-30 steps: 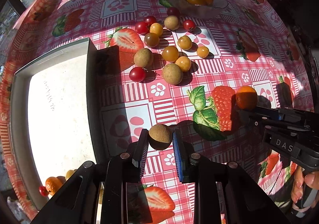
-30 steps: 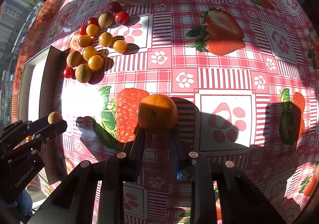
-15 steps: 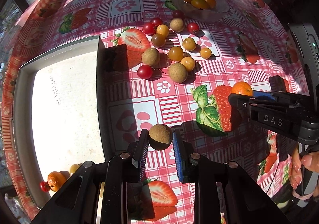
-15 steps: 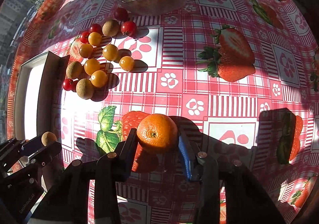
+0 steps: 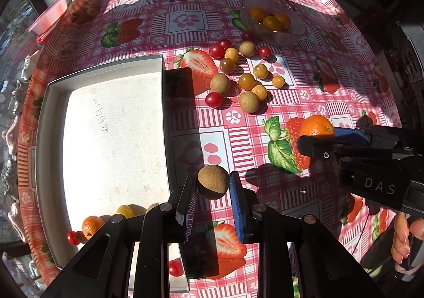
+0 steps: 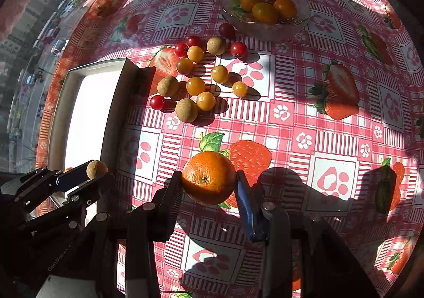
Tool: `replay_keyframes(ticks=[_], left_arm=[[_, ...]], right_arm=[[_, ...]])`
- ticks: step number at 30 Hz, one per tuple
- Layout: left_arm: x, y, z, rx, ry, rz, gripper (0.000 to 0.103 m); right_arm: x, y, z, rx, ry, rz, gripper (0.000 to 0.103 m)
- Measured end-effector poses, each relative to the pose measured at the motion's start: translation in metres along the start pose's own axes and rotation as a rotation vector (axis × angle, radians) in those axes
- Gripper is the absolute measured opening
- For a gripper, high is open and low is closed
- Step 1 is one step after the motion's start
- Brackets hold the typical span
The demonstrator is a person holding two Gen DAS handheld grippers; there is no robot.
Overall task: Organize fruits
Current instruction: 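Carry the brown fruit and mandarin over the white tray with both tools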
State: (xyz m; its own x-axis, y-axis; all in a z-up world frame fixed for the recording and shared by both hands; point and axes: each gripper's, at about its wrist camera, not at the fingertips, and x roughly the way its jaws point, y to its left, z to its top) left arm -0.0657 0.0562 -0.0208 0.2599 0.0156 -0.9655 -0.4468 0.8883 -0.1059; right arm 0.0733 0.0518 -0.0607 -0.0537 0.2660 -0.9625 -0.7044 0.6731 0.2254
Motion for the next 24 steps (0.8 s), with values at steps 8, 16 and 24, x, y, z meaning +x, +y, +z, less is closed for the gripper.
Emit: replay_keyframes(ticks=[8, 16, 24], left_arm=[[-0.018, 0.043, -0.009, -0.07, -0.035, 0.027, 0.026], [-0.025, 0.092, -0.021, -0.141, -0.048, 0.069, 0.026], [-0.024, 0.13, -0.029, -0.194, -0.047, 0.098, 0.026]], right_arm=[[-0.004, 0.049, 0.01, -0.086, -0.009, 0.037, 0.042], [-0.003, 0.099, 0.021, -0.159, -0.009, 0.072, 0.042], [0.005, 0.137, 0.028, -0.22, 0.003, 0.088, 0.042]])
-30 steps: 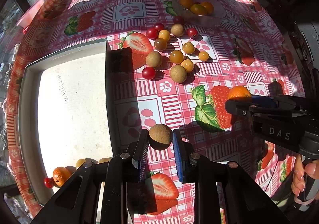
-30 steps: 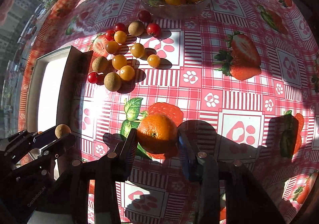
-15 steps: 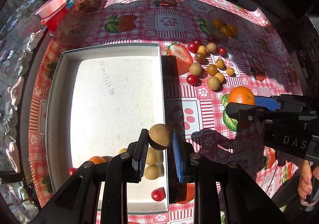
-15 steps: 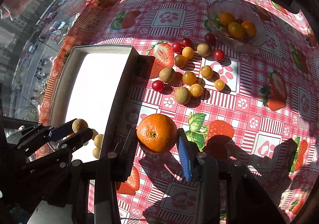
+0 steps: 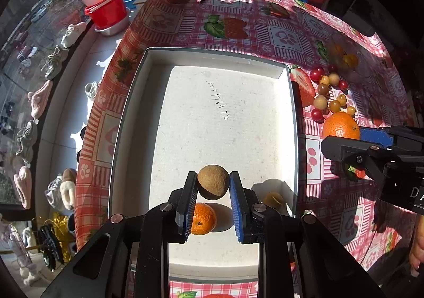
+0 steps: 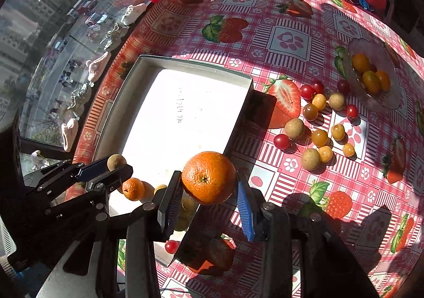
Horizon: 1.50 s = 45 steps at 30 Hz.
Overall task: Organize fruits
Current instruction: 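Carry the brown fruit and mandarin over the white tray with both tools, then open the left tool to drop the brown fruit while the right tool releases the mandarin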
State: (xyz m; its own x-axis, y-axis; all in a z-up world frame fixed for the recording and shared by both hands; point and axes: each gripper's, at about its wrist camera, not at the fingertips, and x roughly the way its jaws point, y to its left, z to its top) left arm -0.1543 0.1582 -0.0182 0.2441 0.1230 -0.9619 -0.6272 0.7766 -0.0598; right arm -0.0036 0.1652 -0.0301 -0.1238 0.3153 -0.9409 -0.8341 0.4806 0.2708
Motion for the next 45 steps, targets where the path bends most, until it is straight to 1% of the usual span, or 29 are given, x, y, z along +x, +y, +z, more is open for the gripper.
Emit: replay_keyframes(ticks=[10, 18, 21, 26, 29, 32, 34, 35, 36, 37, 38, 39, 41, 42, 44, 45], left_arm=[[0.014, 0.024, 0.003, -0.032, 0.009, 0.013, 0.026], [0.037, 0.031, 0.013, -0.023, 0.027, 0.036, 0.026], [0.045, 0.031, 0.015, -0.011, 0.036, 0.061, 0.026], [0.058, 0.035, 0.015, -0.021, 0.068, 0.079, 0.026], [0.064, 0.037, 0.013, -0.017, 0.089, 0.084, 0.026], [0.065, 0.036, 0.013, -0.005, 0.088, 0.084, 0.026], [0.065, 0.035, 0.014, 0.001, 0.092, 0.086, 0.027], [0.065, 0.035, 0.014, 0.003, 0.093, 0.089, 0.042], [0.066, 0.036, 0.014, -0.001, 0.095, 0.113, 0.051], [0.066, 0.037, 0.014, -0.009, 0.088, 0.138, 0.063], [0.064, 0.04, 0.013, -0.02, 0.08, 0.136, 0.068], [0.064, 0.043, 0.014, -0.033, 0.082, 0.121, 0.068], [0.063, 0.046, 0.013, -0.043, 0.095, 0.123, 0.068], [0.063, 0.046, 0.012, -0.042, 0.097, 0.131, 0.068], [0.06, 0.045, 0.011, -0.041, 0.101, 0.124, 0.068], [0.058, 0.043, 0.011, -0.036, 0.101, 0.128, 0.068]], right_arm=[[0.021, 0.018, 0.009, -0.015, 0.04, 0.012, 0.042], [0.048, 0.028, 0.017, -0.018, 0.088, 0.011, 0.042], [0.062, 0.032, 0.021, -0.025, 0.107, 0.0, 0.042], [0.085, 0.037, 0.026, -0.044, 0.144, -0.031, 0.042], [0.096, 0.037, 0.026, -0.045, 0.168, -0.048, 0.042], [0.104, 0.037, 0.026, -0.042, 0.191, -0.056, 0.043], [0.105, 0.037, 0.025, -0.046, 0.189, -0.059, 0.044], [0.106, 0.038, 0.025, -0.051, 0.191, -0.06, 0.045], [0.106, 0.038, 0.026, -0.053, 0.192, -0.057, 0.045], [0.107, 0.04, 0.028, -0.049, 0.192, -0.064, 0.046], [0.108, 0.039, 0.029, -0.038, 0.194, -0.05, 0.046], [0.107, 0.037, 0.03, -0.027, 0.195, -0.034, 0.049], [0.103, 0.036, 0.033, -0.022, 0.182, -0.017, 0.057], [0.099, 0.037, 0.033, -0.025, 0.172, -0.013, 0.063], [0.091, 0.037, 0.036, -0.02, 0.151, -0.007, 0.08], [0.086, 0.037, 0.036, -0.014, 0.135, 0.001, 0.086]])
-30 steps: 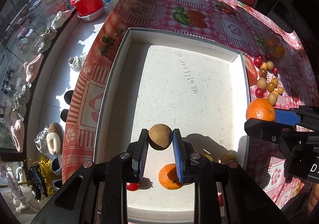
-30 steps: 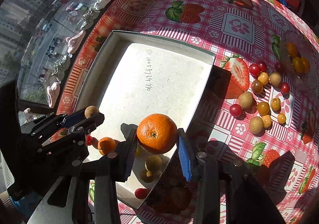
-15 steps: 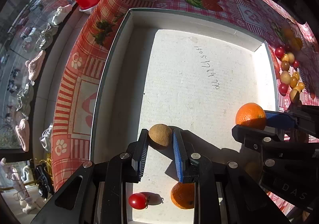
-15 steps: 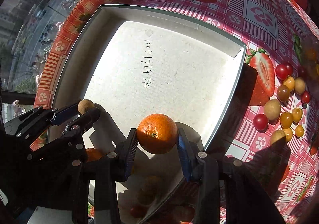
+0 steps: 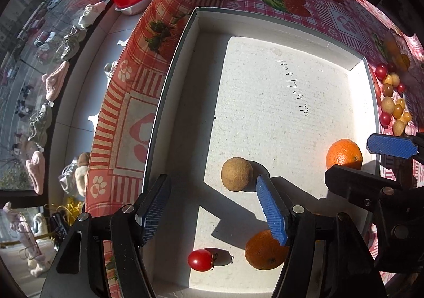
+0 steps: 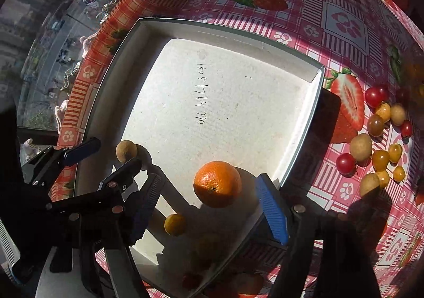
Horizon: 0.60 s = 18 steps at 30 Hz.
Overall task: Organize fruits
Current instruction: 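Open the left tool to drop the brown fruit while the right tool releases the mandarin, then move both tools back from the tray to the fruit cluster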
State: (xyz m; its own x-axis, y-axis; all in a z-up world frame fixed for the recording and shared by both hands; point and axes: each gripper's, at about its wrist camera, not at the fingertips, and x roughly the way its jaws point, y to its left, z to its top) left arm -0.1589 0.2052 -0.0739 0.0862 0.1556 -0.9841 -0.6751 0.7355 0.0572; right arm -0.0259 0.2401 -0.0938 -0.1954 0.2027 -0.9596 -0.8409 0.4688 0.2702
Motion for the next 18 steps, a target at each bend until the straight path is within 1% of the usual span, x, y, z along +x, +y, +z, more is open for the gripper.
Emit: replay_keyframes(ticks=[1, 4, 8, 14, 18], left_arm=[[-0.003, -0.002, -0.001, 0.007, -0.003, 0.001, 0.068], [-0.012, -0.011, -0.004, 0.026, -0.005, 0.002, 0.068], [-0.025, -0.032, -0.007, 0.064, -0.018, -0.021, 0.068], [-0.047, -0.083, -0.008, 0.155, -0.043, -0.072, 0.068], [-0.058, -0.121, 0.001, 0.218, -0.063, -0.125, 0.068]], right_arm=[[-0.006, 0.0, -0.001, 0.006, -0.016, 0.012, 0.086], [-0.02, -0.006, -0.005, 0.028, -0.044, 0.008, 0.086], [-0.035, -0.03, -0.021, 0.09, -0.064, -0.005, 0.086], [-0.051, -0.088, -0.052, 0.205, -0.065, -0.06, 0.086], [-0.062, -0.136, -0.075, 0.288, -0.061, -0.109, 0.086]])
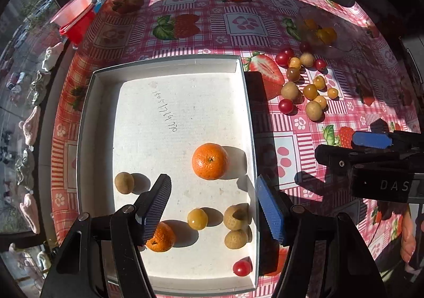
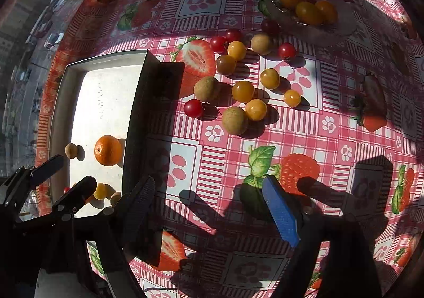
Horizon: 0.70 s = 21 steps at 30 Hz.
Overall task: Organize fruits
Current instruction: 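Move both tools back from the tray to the fruit cluster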
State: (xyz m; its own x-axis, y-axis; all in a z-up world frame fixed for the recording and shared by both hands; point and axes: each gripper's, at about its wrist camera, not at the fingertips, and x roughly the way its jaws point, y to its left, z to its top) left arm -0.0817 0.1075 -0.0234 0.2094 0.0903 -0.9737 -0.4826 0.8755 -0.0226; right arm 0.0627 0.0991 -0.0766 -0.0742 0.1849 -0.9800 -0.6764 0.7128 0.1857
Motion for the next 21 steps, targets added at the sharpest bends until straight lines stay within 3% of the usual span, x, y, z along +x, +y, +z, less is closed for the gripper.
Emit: replay_keyframes(ticks=[6, 14, 18, 21], left_arm=[[0.013, -0.052, 0.026, 0.048, -0.008, -0.046, 0.068], [0.051, -0.08, 0.049, 0.079, 0.007, 0.012, 0.068], [0.067, -0.086, 0.054, 0.096, 0.018, 0.065, 0.068], [0.073, -0.09, 0.057, 0.114, 0.005, 0.081, 0.068]], right_arm=[[-0.004, -0.053, 0.004, 0.069, -0.016, -0.054, 0.086], [-0.002, -0.083, 0.019, 0.042, -0.047, -0.067, 0.085], [0.004, -0.086, 0.029, 0.008, -0.054, -0.07, 0.071], [0.01, -0.086, 0.035, -0.013, -0.057, -0.069, 0.069]])
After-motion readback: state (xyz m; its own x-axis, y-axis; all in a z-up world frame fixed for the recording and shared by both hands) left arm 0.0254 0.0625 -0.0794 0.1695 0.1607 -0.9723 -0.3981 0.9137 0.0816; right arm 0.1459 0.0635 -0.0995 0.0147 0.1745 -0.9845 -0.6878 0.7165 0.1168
